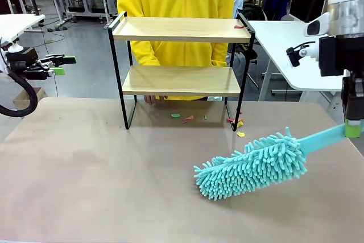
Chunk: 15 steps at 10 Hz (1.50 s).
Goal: Clean the shelf.
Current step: Clean the specific section of the Shelf indicated by the human with the Duster.
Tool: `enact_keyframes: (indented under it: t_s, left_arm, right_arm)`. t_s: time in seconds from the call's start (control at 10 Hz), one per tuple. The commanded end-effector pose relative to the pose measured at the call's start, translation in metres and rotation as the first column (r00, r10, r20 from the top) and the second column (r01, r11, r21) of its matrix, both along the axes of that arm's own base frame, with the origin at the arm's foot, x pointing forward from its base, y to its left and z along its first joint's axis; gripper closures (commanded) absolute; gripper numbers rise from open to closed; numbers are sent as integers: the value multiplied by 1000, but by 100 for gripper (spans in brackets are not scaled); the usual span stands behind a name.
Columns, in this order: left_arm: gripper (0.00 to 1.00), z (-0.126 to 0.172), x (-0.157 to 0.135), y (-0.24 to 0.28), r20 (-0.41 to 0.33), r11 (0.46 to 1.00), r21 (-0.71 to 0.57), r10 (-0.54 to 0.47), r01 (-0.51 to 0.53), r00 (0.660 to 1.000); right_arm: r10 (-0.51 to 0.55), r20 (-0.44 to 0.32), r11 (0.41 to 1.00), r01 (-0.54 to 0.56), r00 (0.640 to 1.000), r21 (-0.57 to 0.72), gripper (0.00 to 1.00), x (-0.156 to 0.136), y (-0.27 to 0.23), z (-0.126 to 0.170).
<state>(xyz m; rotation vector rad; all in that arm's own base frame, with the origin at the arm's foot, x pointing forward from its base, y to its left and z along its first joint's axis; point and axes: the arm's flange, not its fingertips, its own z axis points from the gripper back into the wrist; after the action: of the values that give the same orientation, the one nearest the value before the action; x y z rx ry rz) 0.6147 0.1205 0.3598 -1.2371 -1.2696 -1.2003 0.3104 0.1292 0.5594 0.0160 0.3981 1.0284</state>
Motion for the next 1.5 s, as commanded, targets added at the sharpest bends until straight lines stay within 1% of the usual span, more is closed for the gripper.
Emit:
enact_keyframes:
  t_s: [0.0, 0.2, 0.3, 0.4, 0.6, 0.8, 0.9, 1.0, 1.2, 1.3, 1.4]
  left_arm:
    - [0, 2, -2, 0, 12, 1000, -3, 3, -3, 1000]
    - [0, 2, -2, 0, 12, 1000, -3, 3, -3, 1000]
    - [0, 2, -2, 0, 12, 1000, -3, 3, -3, 1000]
    - [0, 2, -2, 0, 12, 1000, -3, 3, -3, 1000]
    - [0, 2, -2, 0, 12, 1000, -3, 3, -3, 1000]
    - [0, 2, -2, 0, 12, 1000, -3, 3, -3, 1000]
    - [0, 2, -2, 0, 12, 1000, -3, 3, -3, 1000]
    - [0, 2, -2, 0, 12, 1000, -3, 3, -3, 1000]
    - [0, 2, -2, 0, 12, 1000, -3, 3, -3, 1000]
    - [0, 2, -2, 0, 12, 1000, -3, 3, -3, 1000]
    - [0, 2, -2, 0, 12, 1000, -3, 3, -3, 1000]
  right_arm:
    - [-4, -8, 1000, 4, 1000, 12, 87, -1, -1, 2]
    - [0, 0, 1000, 0, 1000, 0, 87, 0, 0, 0]
    - [-59, 34, 997, 58, 998, 41, 87, 5, 22, 0]
    - [-81, 77, 994, 75, 994, 78, 87, 6, 43, 3]
    - [-195, 132, 973, 175, 972, 149, 87, 6, 83, 10]
    - [-353, 177, 928, 320, 919, 189, 87, 11, 131, 2]
    - [-453, 206, 888, 419, 867, 187, 87, 13, 153, -6]
    - [-511, 227, 857, 469, 829, 214, 87, 15, 174, -13]
    - [-585, 318, 811, 531, 746, 244, 87, 21, 204, -30]
    - [-611, 286, 791, 555, 738, 259, 87, 27, 208, -42]
    - [-545, 251, 835, 492, 800, 247, 87, 14, 196, -24]
